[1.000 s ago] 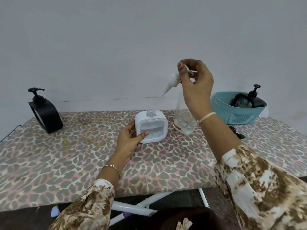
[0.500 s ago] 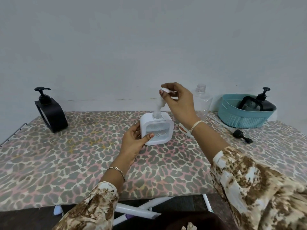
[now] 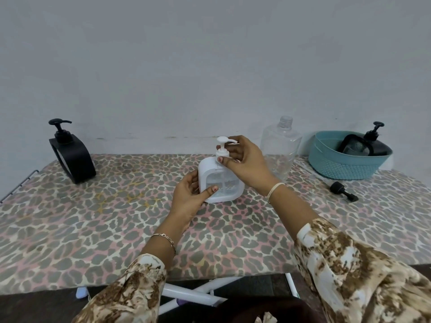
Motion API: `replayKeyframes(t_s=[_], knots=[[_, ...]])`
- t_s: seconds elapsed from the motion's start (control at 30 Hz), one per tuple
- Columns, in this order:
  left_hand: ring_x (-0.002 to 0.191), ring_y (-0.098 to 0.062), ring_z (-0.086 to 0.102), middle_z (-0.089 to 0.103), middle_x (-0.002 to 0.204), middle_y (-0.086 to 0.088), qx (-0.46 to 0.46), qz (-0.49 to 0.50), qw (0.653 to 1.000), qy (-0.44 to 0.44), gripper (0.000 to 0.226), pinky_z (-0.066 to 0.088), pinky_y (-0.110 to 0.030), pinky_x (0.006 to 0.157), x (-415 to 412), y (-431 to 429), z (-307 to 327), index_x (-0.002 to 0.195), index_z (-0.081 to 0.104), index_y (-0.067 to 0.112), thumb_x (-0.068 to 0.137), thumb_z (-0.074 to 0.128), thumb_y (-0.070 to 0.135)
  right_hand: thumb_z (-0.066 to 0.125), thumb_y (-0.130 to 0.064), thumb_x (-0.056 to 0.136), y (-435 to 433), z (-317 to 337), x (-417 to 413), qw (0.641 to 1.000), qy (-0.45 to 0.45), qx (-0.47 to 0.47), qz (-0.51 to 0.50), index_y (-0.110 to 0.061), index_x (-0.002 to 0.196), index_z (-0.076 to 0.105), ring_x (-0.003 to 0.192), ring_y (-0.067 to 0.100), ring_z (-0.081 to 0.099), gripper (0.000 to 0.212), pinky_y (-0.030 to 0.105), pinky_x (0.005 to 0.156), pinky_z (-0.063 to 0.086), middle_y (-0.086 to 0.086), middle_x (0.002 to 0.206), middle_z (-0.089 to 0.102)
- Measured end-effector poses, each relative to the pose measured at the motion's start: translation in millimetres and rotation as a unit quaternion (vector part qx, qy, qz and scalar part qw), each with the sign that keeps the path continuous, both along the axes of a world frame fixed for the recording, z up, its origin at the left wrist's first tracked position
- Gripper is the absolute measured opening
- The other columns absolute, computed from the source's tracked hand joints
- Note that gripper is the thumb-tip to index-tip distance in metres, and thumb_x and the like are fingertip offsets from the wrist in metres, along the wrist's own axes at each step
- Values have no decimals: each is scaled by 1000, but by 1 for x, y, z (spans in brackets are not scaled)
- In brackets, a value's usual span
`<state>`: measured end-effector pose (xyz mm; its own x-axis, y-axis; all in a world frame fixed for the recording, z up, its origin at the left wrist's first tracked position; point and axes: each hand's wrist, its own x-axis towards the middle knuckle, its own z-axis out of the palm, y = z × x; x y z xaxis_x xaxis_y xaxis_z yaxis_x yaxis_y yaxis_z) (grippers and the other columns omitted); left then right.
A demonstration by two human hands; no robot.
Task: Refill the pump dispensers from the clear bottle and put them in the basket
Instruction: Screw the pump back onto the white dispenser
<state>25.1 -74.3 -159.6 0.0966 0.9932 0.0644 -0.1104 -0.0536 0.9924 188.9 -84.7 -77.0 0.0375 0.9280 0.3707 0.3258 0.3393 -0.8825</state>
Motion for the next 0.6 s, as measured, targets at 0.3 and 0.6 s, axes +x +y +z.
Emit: replayKeyframes(t_s=[0.3,0.6], knots=[[106,-18,66,67,118,-8,2,2,1000,4,68,54,-44,92,0,-1,0,130,53,10,69,84,9,75,-43,77,0,-11,-16,987,-88,39,-126,-22,107,71,93,11,57,37,34,86,49,-5,99,63],[108,-17,65,66,119,-6,3,6,1000,4,68,54,-44,92,1,-2,0,129,54,12,68,85,10,58,-42,91,-9,-22,-17,988,-51,50,-134,-24,116,66,104,1,58,32,38,95,49,-15,107,67]])
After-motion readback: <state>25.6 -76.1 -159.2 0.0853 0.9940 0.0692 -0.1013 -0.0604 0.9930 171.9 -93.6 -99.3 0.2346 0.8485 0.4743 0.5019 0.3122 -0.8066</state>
